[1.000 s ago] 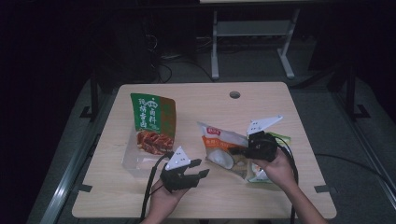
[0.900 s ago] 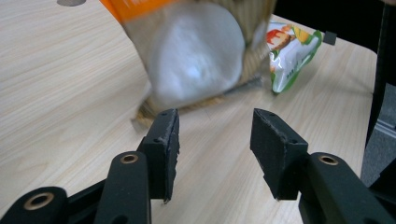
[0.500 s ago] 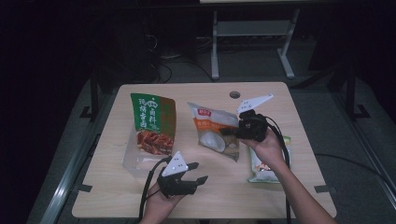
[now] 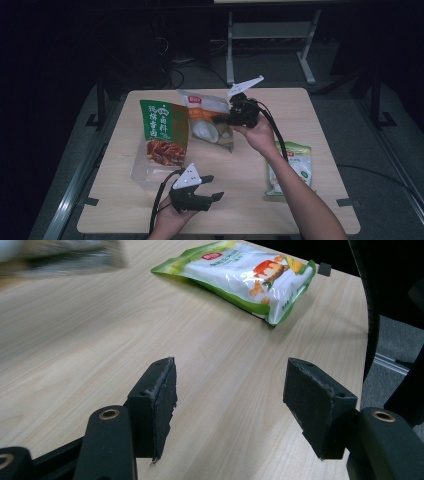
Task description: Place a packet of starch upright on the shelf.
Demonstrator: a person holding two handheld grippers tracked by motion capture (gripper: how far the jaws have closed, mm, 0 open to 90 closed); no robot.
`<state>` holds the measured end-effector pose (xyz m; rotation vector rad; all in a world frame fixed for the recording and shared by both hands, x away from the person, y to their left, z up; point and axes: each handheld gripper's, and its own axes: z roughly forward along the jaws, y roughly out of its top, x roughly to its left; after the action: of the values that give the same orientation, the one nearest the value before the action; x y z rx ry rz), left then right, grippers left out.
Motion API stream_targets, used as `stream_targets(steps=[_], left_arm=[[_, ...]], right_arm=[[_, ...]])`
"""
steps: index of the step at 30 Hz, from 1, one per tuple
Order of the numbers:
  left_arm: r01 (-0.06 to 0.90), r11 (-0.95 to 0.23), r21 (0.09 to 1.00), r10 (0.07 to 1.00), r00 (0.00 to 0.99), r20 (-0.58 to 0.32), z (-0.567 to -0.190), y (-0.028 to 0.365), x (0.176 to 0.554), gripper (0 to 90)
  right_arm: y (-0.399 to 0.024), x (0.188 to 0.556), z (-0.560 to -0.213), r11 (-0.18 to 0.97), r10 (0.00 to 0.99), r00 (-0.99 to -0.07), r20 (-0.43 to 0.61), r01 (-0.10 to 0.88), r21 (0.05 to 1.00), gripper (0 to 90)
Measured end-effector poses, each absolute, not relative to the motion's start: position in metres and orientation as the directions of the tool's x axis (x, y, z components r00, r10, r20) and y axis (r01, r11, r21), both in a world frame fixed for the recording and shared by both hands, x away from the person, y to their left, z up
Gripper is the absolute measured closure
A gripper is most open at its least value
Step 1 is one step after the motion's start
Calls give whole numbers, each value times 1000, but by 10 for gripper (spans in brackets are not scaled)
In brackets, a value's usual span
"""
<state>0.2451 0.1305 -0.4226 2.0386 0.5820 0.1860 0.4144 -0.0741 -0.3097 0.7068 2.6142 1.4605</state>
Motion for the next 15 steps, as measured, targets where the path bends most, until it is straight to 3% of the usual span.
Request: stream_targets(steps=[15], left_arm=[[331, -408, 851, 465, 877, -118, -424, 126, 242, 367]], right_arm=[[-4, 446, -297, 441, 347, -924, 161, 312, 841, 900]])
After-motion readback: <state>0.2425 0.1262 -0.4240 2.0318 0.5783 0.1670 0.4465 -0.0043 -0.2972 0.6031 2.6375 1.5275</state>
